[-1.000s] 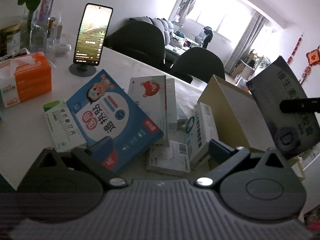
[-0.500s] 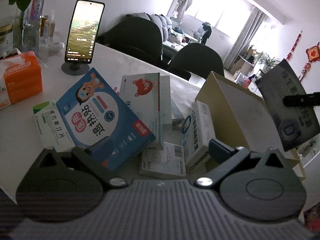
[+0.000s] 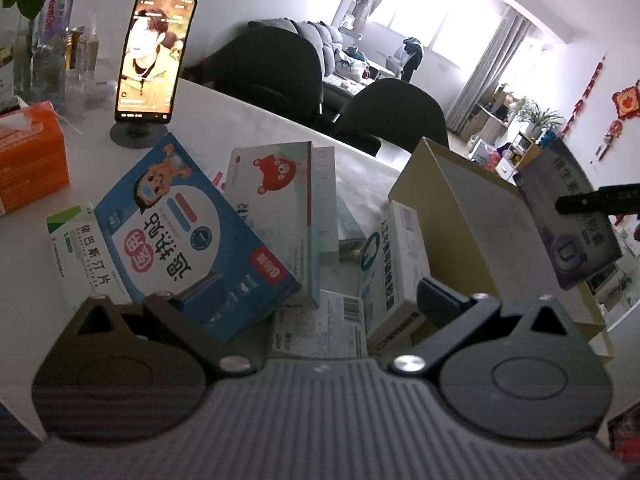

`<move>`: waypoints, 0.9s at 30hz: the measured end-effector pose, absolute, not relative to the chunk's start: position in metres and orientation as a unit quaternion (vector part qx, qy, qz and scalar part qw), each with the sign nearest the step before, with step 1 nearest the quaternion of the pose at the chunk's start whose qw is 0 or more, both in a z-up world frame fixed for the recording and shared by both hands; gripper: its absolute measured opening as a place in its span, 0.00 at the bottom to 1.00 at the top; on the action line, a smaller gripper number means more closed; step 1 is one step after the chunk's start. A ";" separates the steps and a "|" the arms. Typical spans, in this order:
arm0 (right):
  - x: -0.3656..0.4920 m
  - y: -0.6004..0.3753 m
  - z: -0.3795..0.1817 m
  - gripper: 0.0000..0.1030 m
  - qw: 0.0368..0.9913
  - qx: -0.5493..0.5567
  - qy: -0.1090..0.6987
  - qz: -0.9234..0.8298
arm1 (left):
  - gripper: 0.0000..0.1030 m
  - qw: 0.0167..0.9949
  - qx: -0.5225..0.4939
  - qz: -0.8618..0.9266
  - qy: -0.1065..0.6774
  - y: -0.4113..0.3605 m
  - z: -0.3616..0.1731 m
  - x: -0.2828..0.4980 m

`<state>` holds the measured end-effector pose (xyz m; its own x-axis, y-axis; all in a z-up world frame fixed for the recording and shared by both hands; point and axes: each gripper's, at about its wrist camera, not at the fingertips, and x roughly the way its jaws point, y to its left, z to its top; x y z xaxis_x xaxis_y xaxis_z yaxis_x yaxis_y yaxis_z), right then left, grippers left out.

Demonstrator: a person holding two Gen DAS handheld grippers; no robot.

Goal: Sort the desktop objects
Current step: 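Carry the navy box with the right gripper over the tall cardboard box, then lower the navy box into the tall cardboard box and open the right gripper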

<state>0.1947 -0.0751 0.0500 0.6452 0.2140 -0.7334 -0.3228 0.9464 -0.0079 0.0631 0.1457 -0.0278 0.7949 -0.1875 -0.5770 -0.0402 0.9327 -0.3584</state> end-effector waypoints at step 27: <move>0.287 -0.084 -0.031 0.66 0.881 -0.100 0.458 0.062 | 1.00 0.940 -0.130 -0.049 0.313 0.126 -0.021 0.073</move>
